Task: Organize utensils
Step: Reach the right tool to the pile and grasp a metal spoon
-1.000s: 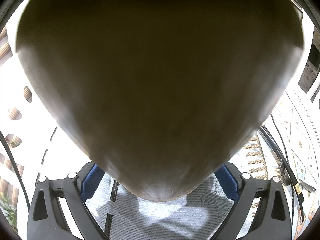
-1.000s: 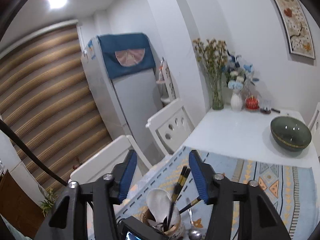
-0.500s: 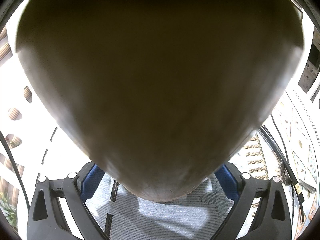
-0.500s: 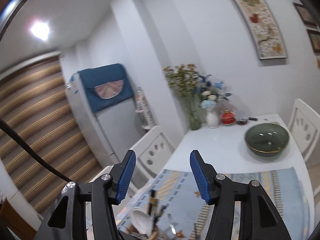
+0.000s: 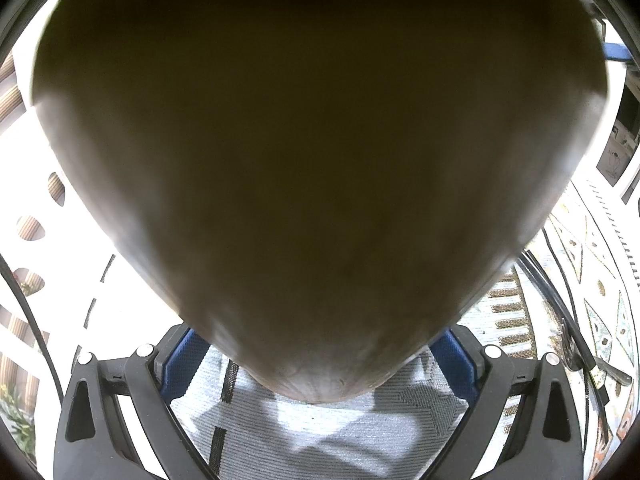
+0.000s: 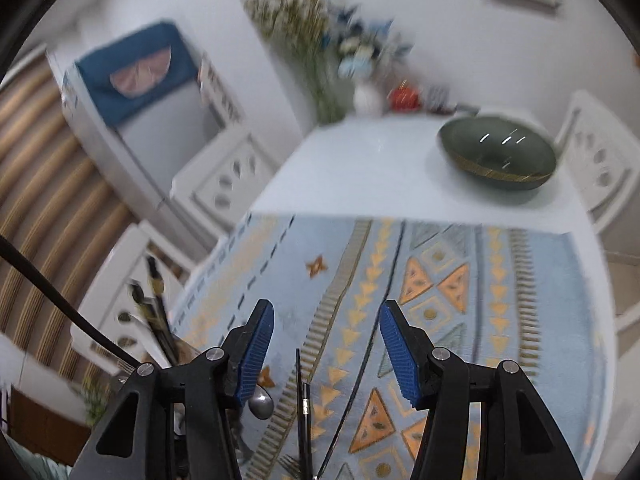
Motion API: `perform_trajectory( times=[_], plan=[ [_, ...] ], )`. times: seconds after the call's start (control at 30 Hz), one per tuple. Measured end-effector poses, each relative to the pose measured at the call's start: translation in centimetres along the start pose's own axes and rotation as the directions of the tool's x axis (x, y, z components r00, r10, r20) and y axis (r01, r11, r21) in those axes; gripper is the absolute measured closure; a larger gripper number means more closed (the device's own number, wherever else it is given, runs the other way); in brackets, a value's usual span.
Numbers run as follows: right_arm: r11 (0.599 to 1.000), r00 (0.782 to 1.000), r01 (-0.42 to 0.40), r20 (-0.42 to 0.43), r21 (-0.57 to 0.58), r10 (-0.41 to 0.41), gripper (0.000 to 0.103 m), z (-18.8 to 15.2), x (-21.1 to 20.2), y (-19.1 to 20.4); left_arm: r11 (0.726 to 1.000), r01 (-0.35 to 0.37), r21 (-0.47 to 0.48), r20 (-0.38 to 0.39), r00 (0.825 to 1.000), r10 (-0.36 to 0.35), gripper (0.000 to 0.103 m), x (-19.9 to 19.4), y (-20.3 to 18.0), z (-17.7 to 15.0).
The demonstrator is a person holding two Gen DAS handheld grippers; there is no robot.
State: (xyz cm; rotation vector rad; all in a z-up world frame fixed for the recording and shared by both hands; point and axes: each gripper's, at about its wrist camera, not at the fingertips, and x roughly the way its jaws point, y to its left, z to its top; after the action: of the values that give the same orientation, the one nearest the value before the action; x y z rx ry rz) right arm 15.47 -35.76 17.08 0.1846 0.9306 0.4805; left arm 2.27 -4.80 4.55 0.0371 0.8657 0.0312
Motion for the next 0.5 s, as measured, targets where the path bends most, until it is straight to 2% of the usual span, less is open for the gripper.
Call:
perform_trajectory(
  times=[0.07, 0.13, 0.17, 0.2, 0.27, 0.37, 0.5],
  plan=[
    [0.999, 0.996, -0.050, -0.078, -0.016, 0.049, 0.051, 0.9, 3.9, 0.0, 1.000, -0.004, 0.002, 0.000, 1.000, 0.004, 0.004, -0.2, 0.1, 0.2],
    [0.993, 0.982, -0.114, -0.154, -0.029, 0.108, 0.055, 0.9, 6.6, 0.8, 1.000, -0.006, 0.003, 0.000, 1.000, 0.006, 0.003, -0.2, 0.0, 0.3],
    [0.986, 0.967, -0.160, -0.209, -0.056, 0.145, 0.056, 0.5, 8.4, 1.7, 1.000, -0.007, 0.003, 0.000, 1.000, 0.007, 0.003, -0.2, 0.0, 0.3],
    [0.981, 0.960, -0.177, -0.232, -0.074, 0.155, 0.057, 0.2, 9.3, 2.3, 1.000, -0.010, 0.005, 0.000, 1.000, 0.010, 0.003, -0.3, -0.1, 0.4],
    [0.962, 0.930, -0.239, -0.316, -0.129, 0.188, 0.064, -1.5, 11.7, 4.3, 1.000, -0.014, 0.007, 0.000, 1.000, 0.014, 0.003, -0.1, -0.2, 0.3],
    [0.944, 0.894, -0.299, -0.386, -0.142, 0.225, 0.071, -3.6, 14.2, 5.9, 1.000, -0.019, 0.011, 0.000, 1.000, 0.019, 0.003, 0.0, -0.7, 0.3],
    [0.932, 0.873, -0.325, -0.429, -0.161, 0.230, 0.072, -5.2, 16.4, 7.6, 1.000, -0.022, 0.013, 0.000, 1.000, 0.022, 0.003, -0.2, -1.1, 0.5]
  ],
)
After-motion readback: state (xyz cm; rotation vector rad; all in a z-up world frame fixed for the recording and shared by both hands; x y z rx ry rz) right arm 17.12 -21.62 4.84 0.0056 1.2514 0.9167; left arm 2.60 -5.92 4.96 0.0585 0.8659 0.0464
